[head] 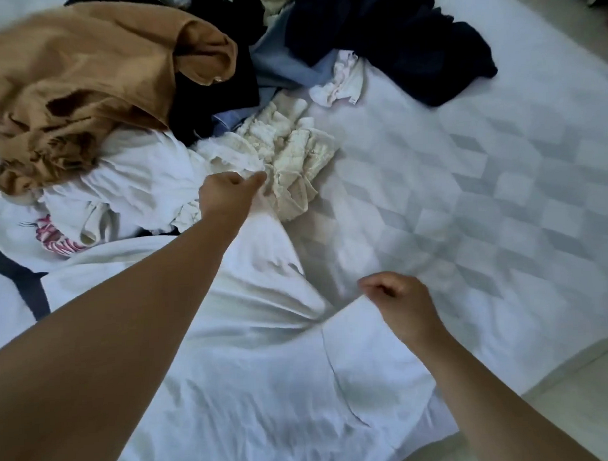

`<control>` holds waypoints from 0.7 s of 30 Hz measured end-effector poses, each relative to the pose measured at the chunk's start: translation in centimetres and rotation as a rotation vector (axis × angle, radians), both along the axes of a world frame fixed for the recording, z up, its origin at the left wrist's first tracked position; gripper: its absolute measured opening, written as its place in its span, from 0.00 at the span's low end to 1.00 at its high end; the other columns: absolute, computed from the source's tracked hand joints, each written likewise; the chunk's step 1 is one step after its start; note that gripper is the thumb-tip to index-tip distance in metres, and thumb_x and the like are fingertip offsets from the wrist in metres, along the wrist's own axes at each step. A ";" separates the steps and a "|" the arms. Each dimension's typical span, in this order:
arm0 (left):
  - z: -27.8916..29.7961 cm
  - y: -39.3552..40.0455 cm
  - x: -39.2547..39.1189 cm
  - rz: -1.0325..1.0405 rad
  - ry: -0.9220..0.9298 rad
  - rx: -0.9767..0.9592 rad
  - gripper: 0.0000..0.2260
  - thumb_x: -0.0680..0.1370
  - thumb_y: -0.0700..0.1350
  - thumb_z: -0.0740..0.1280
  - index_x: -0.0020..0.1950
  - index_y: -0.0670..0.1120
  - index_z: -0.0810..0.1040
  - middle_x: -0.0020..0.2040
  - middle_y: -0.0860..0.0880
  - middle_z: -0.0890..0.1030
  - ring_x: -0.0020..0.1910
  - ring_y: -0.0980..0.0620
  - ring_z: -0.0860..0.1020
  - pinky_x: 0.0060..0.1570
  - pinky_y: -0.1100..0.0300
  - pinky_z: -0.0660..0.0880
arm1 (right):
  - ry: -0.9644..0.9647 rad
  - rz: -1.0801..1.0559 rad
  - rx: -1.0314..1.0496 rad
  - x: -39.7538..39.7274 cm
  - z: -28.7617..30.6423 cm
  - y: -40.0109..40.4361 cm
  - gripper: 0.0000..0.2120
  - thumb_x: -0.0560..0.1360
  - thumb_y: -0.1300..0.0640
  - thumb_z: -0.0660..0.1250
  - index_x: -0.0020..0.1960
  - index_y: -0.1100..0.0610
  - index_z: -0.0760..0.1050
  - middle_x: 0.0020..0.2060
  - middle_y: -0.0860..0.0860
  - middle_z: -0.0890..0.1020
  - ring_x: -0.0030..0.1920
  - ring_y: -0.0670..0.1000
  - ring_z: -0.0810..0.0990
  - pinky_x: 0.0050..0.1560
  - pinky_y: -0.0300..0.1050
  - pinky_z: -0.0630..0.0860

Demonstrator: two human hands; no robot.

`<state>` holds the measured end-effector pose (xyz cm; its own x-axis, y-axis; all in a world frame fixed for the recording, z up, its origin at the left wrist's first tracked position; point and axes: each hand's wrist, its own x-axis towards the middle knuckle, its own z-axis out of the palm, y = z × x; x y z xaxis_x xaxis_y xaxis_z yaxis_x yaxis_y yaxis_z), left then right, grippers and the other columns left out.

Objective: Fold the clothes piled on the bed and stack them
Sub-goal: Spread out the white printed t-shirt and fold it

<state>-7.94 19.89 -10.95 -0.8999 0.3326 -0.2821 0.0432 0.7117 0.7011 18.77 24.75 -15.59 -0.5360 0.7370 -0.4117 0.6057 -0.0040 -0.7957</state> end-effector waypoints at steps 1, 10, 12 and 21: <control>0.7 0.5 -0.5 0.063 -0.079 0.117 0.20 0.73 0.51 0.72 0.28 0.45 0.66 0.25 0.49 0.70 0.21 0.55 0.68 0.29 0.61 0.68 | 0.030 -0.146 0.114 0.2 0.2 0.3 0.08 0.73 0.66 0.68 0.44 0.56 0.84 0.36 0.42 0.82 0.40 0.40 0.79 0.42 0.25 0.69; 0.8 2.4 -1.2 -0.357 -0.010 0.107 0.16 0.77 0.41 0.66 0.60 0.32 0.71 0.56 0.50 0.75 0.51 0.66 0.74 0.54 0.63 0.68 | -0.037 -0.534 0.251 1.9 0.9 -0.1 0.09 0.75 0.66 0.64 0.50 0.60 0.82 0.43 0.51 0.83 0.43 0.47 0.79 0.43 0.22 0.67; -0.3 1.8 -0.5 -0.546 0.104 -0.155 0.20 0.78 0.43 0.66 0.66 0.34 0.68 0.76 0.45 0.57 0.66 0.54 0.69 0.55 0.63 0.66 | -0.108 -0.483 0.179 2.2 0.6 0.0 0.10 0.76 0.63 0.63 0.55 0.59 0.80 0.47 0.53 0.83 0.50 0.54 0.80 0.47 0.33 0.69; -1.6 -1.6 5.7 -0.391 0.394 -0.007 0.22 0.73 0.38 0.70 0.65 0.40 0.68 0.75 0.43 0.56 0.60 0.44 0.74 0.49 0.54 0.75 | -0.350 -0.254 0.016 6.9 0.4 -1.4 0.20 0.67 0.54 0.58 0.57 0.55 0.73 0.47 0.51 0.79 0.54 0.57 0.75 0.59 0.52 0.67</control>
<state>-2.25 18.29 -12.59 -0.7476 0.6625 0.0477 0.5633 0.5944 0.5739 25.69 23.36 -15.18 -0.1670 0.8354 -0.5236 0.8206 -0.1767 -0.5435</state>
